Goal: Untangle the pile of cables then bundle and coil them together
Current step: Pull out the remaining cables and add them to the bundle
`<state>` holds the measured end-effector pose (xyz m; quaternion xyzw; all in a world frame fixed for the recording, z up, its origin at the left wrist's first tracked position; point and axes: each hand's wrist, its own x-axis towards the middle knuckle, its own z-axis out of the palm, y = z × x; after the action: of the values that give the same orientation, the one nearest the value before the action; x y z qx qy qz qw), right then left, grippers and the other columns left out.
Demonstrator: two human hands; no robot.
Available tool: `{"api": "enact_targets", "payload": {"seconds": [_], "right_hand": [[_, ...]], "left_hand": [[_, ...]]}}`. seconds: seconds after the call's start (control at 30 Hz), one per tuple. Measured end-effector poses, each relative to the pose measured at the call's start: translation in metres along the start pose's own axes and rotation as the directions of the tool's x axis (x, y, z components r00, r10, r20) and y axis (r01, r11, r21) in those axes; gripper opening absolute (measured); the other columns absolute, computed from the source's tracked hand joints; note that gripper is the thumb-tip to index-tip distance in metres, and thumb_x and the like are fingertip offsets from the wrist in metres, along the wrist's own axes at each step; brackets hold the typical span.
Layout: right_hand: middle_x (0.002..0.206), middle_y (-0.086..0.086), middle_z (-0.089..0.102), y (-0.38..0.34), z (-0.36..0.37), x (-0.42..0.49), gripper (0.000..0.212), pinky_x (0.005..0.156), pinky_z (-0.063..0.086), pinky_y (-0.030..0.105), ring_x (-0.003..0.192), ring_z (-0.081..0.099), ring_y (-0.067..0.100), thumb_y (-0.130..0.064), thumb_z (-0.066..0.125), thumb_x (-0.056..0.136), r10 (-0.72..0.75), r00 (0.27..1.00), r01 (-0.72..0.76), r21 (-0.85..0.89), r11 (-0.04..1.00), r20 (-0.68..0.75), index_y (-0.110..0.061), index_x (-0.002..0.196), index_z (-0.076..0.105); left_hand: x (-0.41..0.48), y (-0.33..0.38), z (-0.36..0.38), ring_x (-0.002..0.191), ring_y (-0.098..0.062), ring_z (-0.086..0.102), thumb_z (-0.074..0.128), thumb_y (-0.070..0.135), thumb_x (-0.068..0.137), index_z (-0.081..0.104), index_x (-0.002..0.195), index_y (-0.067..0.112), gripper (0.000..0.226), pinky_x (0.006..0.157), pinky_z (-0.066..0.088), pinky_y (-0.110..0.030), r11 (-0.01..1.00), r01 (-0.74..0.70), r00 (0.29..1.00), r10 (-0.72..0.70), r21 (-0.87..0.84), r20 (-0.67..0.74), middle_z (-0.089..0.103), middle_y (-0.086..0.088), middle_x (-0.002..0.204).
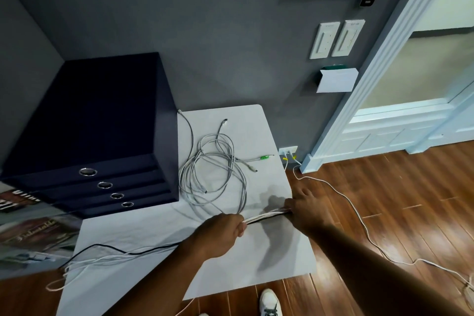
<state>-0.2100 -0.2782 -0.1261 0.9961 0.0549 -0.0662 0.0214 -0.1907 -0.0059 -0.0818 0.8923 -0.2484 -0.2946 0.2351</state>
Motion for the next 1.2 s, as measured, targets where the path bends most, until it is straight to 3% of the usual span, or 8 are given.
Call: {"api": "enact_targets", "payload": {"seconds": [0.1,0.2,0.33,0.43,0.67,0.83,1.07,1.2], "right_hand": [[0.095,-0.001,0.054,-0.030,-0.007,0.003,0.035,0.067,0.050,0.037,0.088,0.054,0.025,-0.058,0.061,0.073,-0.119,0.991,0.120,0.009,0.993,-0.067,-0.029,0.093,0.067],[0.093,-0.002,0.062,-0.071,-0.012,0.006,0.030,0.075,0.045,0.037,0.086,0.062,0.025,-0.053,0.056,0.080,-0.208,0.977,0.212,0.094,0.973,-0.054,-0.026,0.092,0.062],[0.095,0.006,0.073,-0.089,-0.010,0.003,0.027,0.073,0.045,0.031,0.089,0.067,0.030,-0.038,0.049,0.091,-0.131,0.989,0.116,0.193,0.974,0.069,-0.020,0.096,0.068],[0.096,0.005,0.073,-0.082,-0.007,0.003,0.031,0.074,0.048,0.035,0.091,0.066,0.030,-0.044,0.047,0.094,-0.145,0.985,0.124,0.206,0.971,0.093,-0.021,0.099,0.068],[0.099,-0.001,0.072,-0.040,0.002,0.006,0.034,0.077,0.048,0.034,0.096,0.066,0.024,-0.048,0.046,0.097,-0.061,0.989,0.033,0.204,0.978,0.133,-0.023,0.102,0.067],[0.098,-0.003,0.070,-0.052,-0.008,0.012,0.032,0.075,0.045,0.031,0.095,0.065,0.025,-0.051,0.049,0.093,-0.066,0.987,0.043,0.155,0.987,0.146,-0.023,0.099,0.062],[0.106,0.001,0.068,-0.126,-0.027,0.010,0.036,0.073,0.051,0.035,0.093,0.067,0.026,-0.053,0.043,0.094,-0.396,0.918,0.382,0.221,0.897,0.018,-0.022,0.110,0.054],[0.102,0.009,0.070,-0.153,-0.023,0.008,0.038,0.073,0.051,0.039,0.091,0.067,0.032,-0.050,0.038,0.101,-0.420,0.907,0.397,0.249,0.883,0.043,-0.016,0.115,0.049]], "left_hand": [[0.001,0.002,0.003,0.091,-0.023,0.064,0.040,0.036,0.104,0.057,0.090,0.025,0.025,0.083,0.053,-0.038,0.999,-0.009,1.000,0.010,0.038,-0.018,0.069,-0.002,0.098],[0.001,0.006,0.006,0.089,-0.022,0.063,0.040,0.034,0.105,0.059,0.099,0.024,0.023,0.081,0.053,-0.037,0.999,-0.003,1.000,0.004,0.043,-0.021,0.068,-0.004,0.100],[-0.001,0.003,0.006,0.092,-0.022,0.064,0.041,0.035,0.105,0.060,0.103,0.025,0.022,0.077,0.050,-0.032,0.998,-0.028,0.999,0.029,0.053,-0.026,0.069,-0.001,0.104],[-0.009,-0.001,0.001,0.095,-0.018,0.064,0.039,0.038,0.106,0.061,0.113,0.029,0.025,0.080,0.051,-0.030,0.998,-0.052,0.998,0.052,0.033,-0.016,0.068,0.003,0.111],[-0.045,-0.062,-0.016,0.086,-0.010,0.060,0.036,0.048,0.103,0.052,0.090,0.030,0.028,0.081,0.052,-0.034,1.000,-0.007,0.996,0.008,0.008,-0.085,0.065,0.011,0.091],[-0.047,-0.064,-0.005,0.077,-0.001,0.053,0.039,0.043,0.105,0.047,0.086,0.033,0.023,0.066,0.038,-0.014,1.000,-0.003,0.989,0.005,0.009,-0.146,0.055,0.018,0.081],[-0.039,-0.065,0.003,0.086,-0.014,0.061,0.039,0.045,0.104,0.059,0.102,0.028,0.027,0.074,0.049,-0.032,0.999,0.002,0.984,0.007,0.047,-0.178,0.068,0.005,0.097],[-0.041,-0.069,0.008,0.087,-0.009,0.064,0.044,0.043,0.104,0.063,0.102,0.023,0.028,0.074,0.051,-0.026,1.000,-0.005,0.975,-0.001,-0.029,-0.224,0.070,0.005,0.098]]}}
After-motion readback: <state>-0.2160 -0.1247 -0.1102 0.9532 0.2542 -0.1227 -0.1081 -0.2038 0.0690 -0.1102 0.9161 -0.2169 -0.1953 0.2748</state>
